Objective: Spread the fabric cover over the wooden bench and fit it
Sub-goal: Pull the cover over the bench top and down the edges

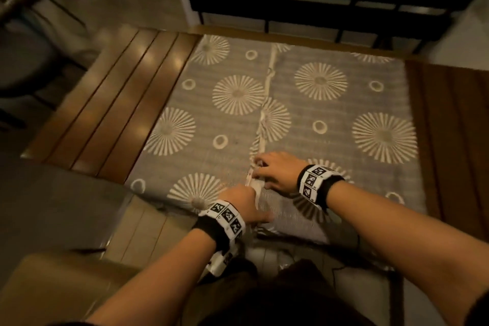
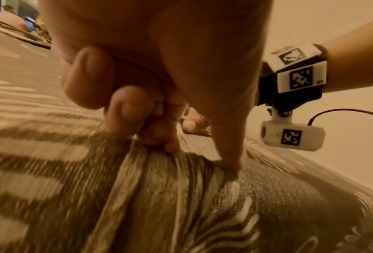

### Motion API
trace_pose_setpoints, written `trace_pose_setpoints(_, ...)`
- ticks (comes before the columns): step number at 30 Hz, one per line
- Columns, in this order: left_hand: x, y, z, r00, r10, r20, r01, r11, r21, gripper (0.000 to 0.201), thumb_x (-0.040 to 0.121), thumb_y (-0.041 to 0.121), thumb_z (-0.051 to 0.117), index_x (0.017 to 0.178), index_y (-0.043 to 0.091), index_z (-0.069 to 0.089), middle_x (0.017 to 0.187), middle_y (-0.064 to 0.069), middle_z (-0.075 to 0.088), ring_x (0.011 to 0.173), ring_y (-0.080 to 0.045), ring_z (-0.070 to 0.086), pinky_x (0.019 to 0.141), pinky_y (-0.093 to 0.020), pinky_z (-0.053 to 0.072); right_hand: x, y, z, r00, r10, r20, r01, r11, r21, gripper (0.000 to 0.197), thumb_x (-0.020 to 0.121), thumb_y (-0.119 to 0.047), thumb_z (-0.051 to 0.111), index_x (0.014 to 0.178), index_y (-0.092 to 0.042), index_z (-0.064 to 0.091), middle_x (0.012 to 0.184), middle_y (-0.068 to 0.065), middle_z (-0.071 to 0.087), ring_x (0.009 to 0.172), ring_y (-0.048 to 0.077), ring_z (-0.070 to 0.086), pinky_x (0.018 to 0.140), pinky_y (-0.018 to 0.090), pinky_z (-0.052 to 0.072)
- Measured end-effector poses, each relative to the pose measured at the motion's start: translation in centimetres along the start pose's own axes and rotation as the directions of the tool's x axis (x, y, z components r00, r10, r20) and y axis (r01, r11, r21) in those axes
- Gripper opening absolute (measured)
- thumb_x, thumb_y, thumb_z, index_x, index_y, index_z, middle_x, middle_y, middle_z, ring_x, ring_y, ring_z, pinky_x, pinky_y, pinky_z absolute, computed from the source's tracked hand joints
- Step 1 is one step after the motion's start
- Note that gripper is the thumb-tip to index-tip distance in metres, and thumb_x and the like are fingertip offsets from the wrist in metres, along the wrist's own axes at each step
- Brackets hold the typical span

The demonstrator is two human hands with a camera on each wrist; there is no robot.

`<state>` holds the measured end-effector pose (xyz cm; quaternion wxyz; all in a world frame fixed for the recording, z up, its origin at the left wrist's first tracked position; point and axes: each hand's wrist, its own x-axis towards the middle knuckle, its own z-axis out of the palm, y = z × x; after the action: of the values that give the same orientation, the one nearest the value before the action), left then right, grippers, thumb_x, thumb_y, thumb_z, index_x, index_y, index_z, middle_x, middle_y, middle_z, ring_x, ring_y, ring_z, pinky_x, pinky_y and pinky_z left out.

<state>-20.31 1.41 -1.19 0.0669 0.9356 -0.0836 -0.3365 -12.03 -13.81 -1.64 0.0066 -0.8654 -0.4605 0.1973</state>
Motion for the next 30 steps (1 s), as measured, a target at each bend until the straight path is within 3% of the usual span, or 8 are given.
trace_pose_setpoints(6, -2.0, 0.3, 1.4, 0.977, -0.155, -0.146, 0.096, 0.932, -0.350, 0.015, 0.078, 0.025, 0.059, 0.072, 0.012, 0.061, 0.069, -0.005, 0.057, 0.074, -0.029, 0.061, 0.061, -0.028, 0.042, 1.3, -0.1, -0.1, 0.984, -0.172, -0.036, 0.166, 0.976, -0.144, 0.022, 0.091, -0.029, 0.050, 0.110, -0.024, 0.060, 0.130, 0.001, 0.051, 0.121, 0.025, 0.046, 0.096, 0.041, 0.034)
trace_pose_setpoints(8, -2.6, 0.7, 1.9, 0.952, -0.227, -0.205, 0.110, 0.879, -0.464, 0.015, 0.076, 0.025, 0.061, 0.067, 0.015, 0.053, 0.068, -0.006, 0.059, 0.072, -0.028, 0.059, 0.063, -0.030, 0.045, 1.6, -0.2, -0.5, 0.980, -0.199, -0.026, 0.191, 0.964, -0.183, 0.024, 0.089, -0.028, 0.050, 0.110, -0.022, 0.057, 0.124, 0.000, 0.055, 0.115, 0.023, 0.050, 0.095, 0.040, 0.034)
trace_pose_setpoints(12, -2.4, 1.0, 2.5, 0.929, -0.278, -0.246, 0.108, 0.836, -0.538, 0.034, 0.077, 0.036, 0.068, 0.100, 0.016, 0.054, 0.088, -0.004, 0.064, 0.085, -0.026, 0.062, 0.071, -0.033, 0.047, 2.0, -0.4, -1.1, 0.981, -0.195, 0.004, 0.193, 0.968, -0.159, 0.014, 0.084, -0.027, 0.048, 0.095, -0.020, 0.053, 0.094, 0.001, 0.063, 0.092, 0.022, 0.054, 0.098, 0.042, 0.033)
trace_pose_setpoints(17, -2.3, 0.9, 2.3, 0.954, -0.201, -0.223, 0.022, 0.788, -0.616, 0.031, 0.090, 0.024, 0.058, 0.065, 0.013, 0.043, 0.061, -0.002, 0.044, 0.067, -0.024, 0.049, 0.060, -0.031, 0.033, 2.0, 0.0, -1.7, 0.974, -0.227, -0.026, 0.221, 0.966, -0.137, 0.038, 0.086, -0.046, 0.030, 0.086, -0.021, 0.058, 0.083, -0.004, 0.064, 0.080, 0.017, 0.046, 0.097, 0.041, 0.028)
trace_pose_setpoints(20, -3.4, 0.1, 2.5, 0.957, -0.174, -0.231, -0.071, 0.634, -0.770, 0.023, 0.090, 0.025, 0.056, 0.075, 0.009, 0.049, 0.064, -0.003, 0.044, 0.064, -0.017, 0.043, 0.064, -0.032, 0.038, 2.5, 0.5, -1.3, 0.959, -0.252, -0.129, 0.221, 0.951, -0.216, 0.049, 0.088, -0.045, 0.021, 0.083, -0.021, 0.064, 0.080, -0.006, 0.063, 0.081, 0.019, 0.052, 0.090, 0.038, 0.022)
trace_pose_setpoints(22, -4.3, -0.5, 3.3, 0.983, -0.143, -0.115, -0.002, 0.615, -0.789, 0.017, 0.089, 0.022, 0.059, 0.081, 0.012, 0.049, 0.065, 0.002, 0.043, 0.060, -0.011, 0.041, 0.059, -0.024, 0.038, 2.9, 1.1, -0.6, 0.947, -0.254, -0.196, 0.199, 0.945, -0.260, 0.035, 0.090, -0.037, 0.036, 0.079, -0.019, 0.064, 0.078, -0.003, 0.064, 0.078, 0.023, 0.057, 0.086, 0.038, 0.024)
trace_pose_setpoints(24, -4.6, -1.0, 5.0, 0.985, -0.156, 0.073, 0.164, 0.730, -0.664, 0.016, 0.089, 0.018, 0.059, 0.077, 0.017, 0.048, 0.068, 0.001, 0.048, 0.063, -0.011, 0.045, 0.058, -0.023, 0.037, 3.1, 1.7, 0.1, 0.958, -0.231, -0.172, 0.184, 0.951, -0.250, 0.025, 0.091, -0.031, 0.047, 0.084, -0.016, 0.066, 0.085, 0.002, 0.065, 0.085, 0.027, 0.057, 0.090, 0.041, 0.028)
trace_pose_setpoints(30, -4.4, -1.9, 7.1, 0.974, -0.162, 0.156, 0.224, 0.759, -0.612, 0.013, 0.077, 0.028, 0.059, 0.079, 0.015, 0.060, 0.080, -0.006, 0.059, 0.080, -0.024, 0.058, 0.068, -0.030, 0.044, 3.4, 3.0, -0.8, 0.979, -0.205, -0.022, 0.195, 0.955, -0.225, 0.041, 0.089, -0.040, 0.030, 0.108, -0.020, 0.060, 0.107, 0.000, 0.058, 0.102, 0.023, 0.049, 0.096, 0.042, 0.025)
